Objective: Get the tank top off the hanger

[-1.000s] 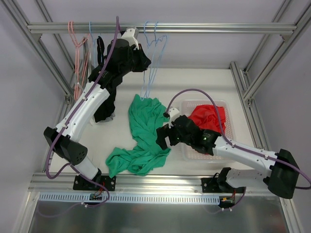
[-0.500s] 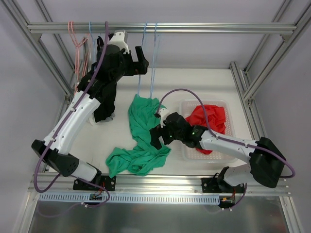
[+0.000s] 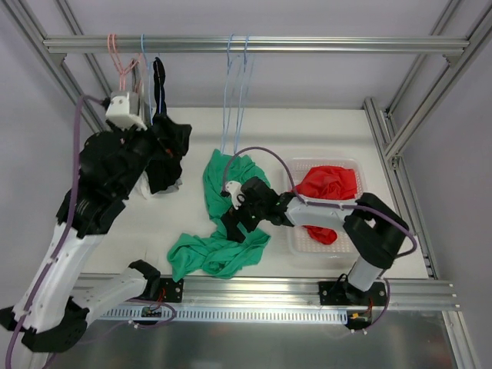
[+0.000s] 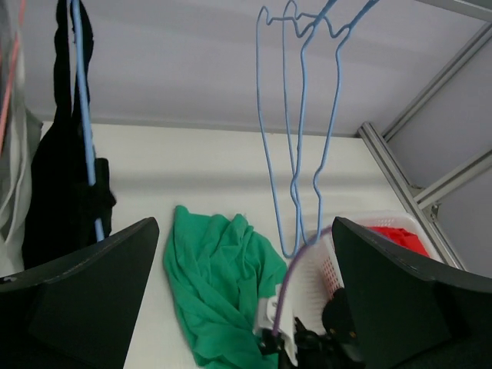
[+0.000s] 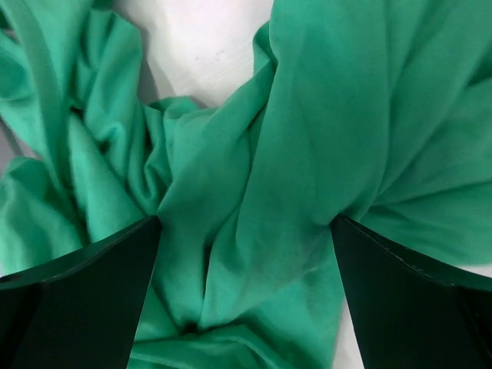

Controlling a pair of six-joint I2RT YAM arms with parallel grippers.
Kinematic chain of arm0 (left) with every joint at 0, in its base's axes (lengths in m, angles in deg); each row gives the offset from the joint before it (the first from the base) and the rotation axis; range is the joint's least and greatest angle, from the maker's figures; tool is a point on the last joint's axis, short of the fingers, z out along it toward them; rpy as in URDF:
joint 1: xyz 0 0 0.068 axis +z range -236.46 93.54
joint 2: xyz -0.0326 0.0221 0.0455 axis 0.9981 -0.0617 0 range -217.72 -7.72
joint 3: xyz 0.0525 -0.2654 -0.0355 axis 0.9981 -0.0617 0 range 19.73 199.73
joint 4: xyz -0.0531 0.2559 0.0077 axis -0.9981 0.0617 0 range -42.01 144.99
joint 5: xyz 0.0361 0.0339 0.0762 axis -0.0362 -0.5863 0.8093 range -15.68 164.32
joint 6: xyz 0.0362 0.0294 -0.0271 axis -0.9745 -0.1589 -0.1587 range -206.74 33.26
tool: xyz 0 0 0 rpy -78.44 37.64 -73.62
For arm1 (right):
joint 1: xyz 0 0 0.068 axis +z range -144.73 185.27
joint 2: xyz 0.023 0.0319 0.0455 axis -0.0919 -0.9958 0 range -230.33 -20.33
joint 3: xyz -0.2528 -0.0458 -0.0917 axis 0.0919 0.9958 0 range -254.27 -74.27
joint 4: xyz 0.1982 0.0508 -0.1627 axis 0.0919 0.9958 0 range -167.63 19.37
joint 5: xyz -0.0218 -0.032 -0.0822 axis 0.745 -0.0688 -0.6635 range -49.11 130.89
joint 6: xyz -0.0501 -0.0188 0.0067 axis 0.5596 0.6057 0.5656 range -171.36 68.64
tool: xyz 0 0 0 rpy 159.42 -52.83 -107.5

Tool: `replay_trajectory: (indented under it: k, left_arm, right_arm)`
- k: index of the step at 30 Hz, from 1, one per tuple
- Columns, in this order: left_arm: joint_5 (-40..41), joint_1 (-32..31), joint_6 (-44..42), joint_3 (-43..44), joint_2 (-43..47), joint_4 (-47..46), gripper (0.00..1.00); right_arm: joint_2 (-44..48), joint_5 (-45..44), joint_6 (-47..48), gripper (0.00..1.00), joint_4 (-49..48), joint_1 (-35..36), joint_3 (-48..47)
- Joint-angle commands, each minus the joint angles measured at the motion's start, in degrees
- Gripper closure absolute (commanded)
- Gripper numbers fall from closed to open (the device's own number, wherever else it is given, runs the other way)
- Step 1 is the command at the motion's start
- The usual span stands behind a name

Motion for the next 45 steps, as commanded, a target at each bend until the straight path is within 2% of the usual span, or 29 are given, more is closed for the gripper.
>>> replay_trajectory:
  k: [1, 3, 5, 6, 7, 8, 9, 10, 11, 12, 14, 15, 17, 18, 20, 24, 25, 28, 32, 35, 39, 43, 45]
  left_arm:
    - [1.7, -0.3, -1.1, -6.2, 7.5, 0.0, 0.01]
    - [3.4, -0.3, -1.0, -9.5, 12.3, 1.9, 0.01]
    - [4.5, -0.2, -0.9, -11.2, 16.3, 4.7, 0.01]
    - [4.8, -0.2, -0.9, -12.7, 17.6, 5.8, 0.01]
    - [5.2, -0.2, -1.2, -13.5, 18.7, 6.7, 0.01]
    - [5.0, -0.3, -1.5, -14.2, 20.9, 7.4, 0.01]
    - [4.8, -0.2, -2.0, -16.4, 22.0, 8.5, 0.01]
    - [3.9, -0.3, -3.2, -17.9, 24.7, 8.6, 0.01]
    - [3.3, -0.3, -4.1, -19.3, 26.1, 8.6, 0.01]
    - [2.9, -0.3, -4.9, -22.4, 27.6, 8.6, 0.01]
    - [1.7, -0.3, -6.2, -25.0, 32.4, 8.6, 0.01]
    - [1.1, -0.2, -6.3, -27.6, 33.9, 8.6, 0.01]
    - [1.2, -0.2, -5.5, -30.1, 39.3, 8.5, 0.01]
    - [1.6, -0.3, -4.9, -32.7, 40.9, 8.5, 0.02]
    - [3.0, -0.2, -4.2, -35.8, 45.0, 8.4, 0.01]
    - [4.5, -0.2, -4.3, -36.1, 47.6, 8.5, 0.01]
    - [4.8, -0.3, -4.1, -36.1, 47.7, 8.4, 0.01]
    - [5.3, -0.2, -4.1, -36.4, 47.1, 8.5, 0.01]
    - [4.9, -0.3, -4.1, -36.3, 46.2, 8.5, 0.01]
    - [4.5, -0.2, -4.1, -36.3, 46.2, 8.6, 0.01]
    - [4.2, -0.3, -3.8, -36.5, 46.6, 8.6, 0.01]
    - [4.1, -0.2, -3.6, -36.5, 47.1, 8.5, 0.01]
    - [4.0, -0.2, -3.6, -36.5, 47.3, 8.5, 0.01]
  right_arm:
    - [-8.0, 3.5, 4.5, 0.0, 3.5, 1.3, -7.9]
    - [-11.4, -2.0, 4.5, 0.01, 7.6, 3.8, -9.8]
    - [-14.1, -12.7, 2.3, 0.0, 7.2, 6.3, -9.6]
    - [-14.4, -17.1, 0.8, 0.04, 6.6, 7.0, -9.2]
    - [-14.6, -23.5, -2.2, 0.19, 5.5, 7.4, -8.4]
    - [-13.9, -26.0, -4.2, 0.56, 3.1, 7.9, -6.4]
    - [-12.9, -28.6, -6.0, 0.77, 1.6, 8.2, -4.8]
    - [-10.9, -29.4, -7.0, 0.91, -1.1, 8.5, -2.8]
    - [-8.5, -29.0, -8.0, 1.0, -6.0, 9.1, -0.6]
    - [-2.0, -28.7, -8.4, 1.0, -8.0, 9.6, 3.8]
    - [5.1, -26.1, -9.1, 1.0, -9.8, 9.7, 6.7]
    - [12.3, -25.7, -9.1, 1.0, -9.3, 9.7, 7.7]
    - [19.6, -26.2, -9.1, 1.0, -6.4, 9.7, 8.2]
    - [25.8, -27.4, -9.0, 1.0, -4.5, 9.7, 7.2]
    - [31.1, -31.7, -8.3, 1.0, 2.9, 9.6, 5.2]
    - [41.8, -38.5, -3.8, 1.0, 12.9, 9.3, -1.1]
    - [44.4, -39.6, -3.2, 1.0, 15.4, 9.2, -5.2]
    - [47.0, -44.2, 0.6, 1.0, 23.0, 9.1, -11.4]
    - [48.7, -50.8, 6.0, 1.0, 30.8, 9.0, -25.1]
    - [46.8, -54.9, 10.4, 1.0, 34.7, 9.1, -35.6]
    - [43.2, -62.8, 17.9, 1.0, 34.8, 8.9, -43.8]
    - [39.4, -68.2, 22.8, 1.0, 34.8, 6.0, -46.6]
    - [38.8, -66.3, 20.9, 1.0, 34.8, -0.8, -44.8]
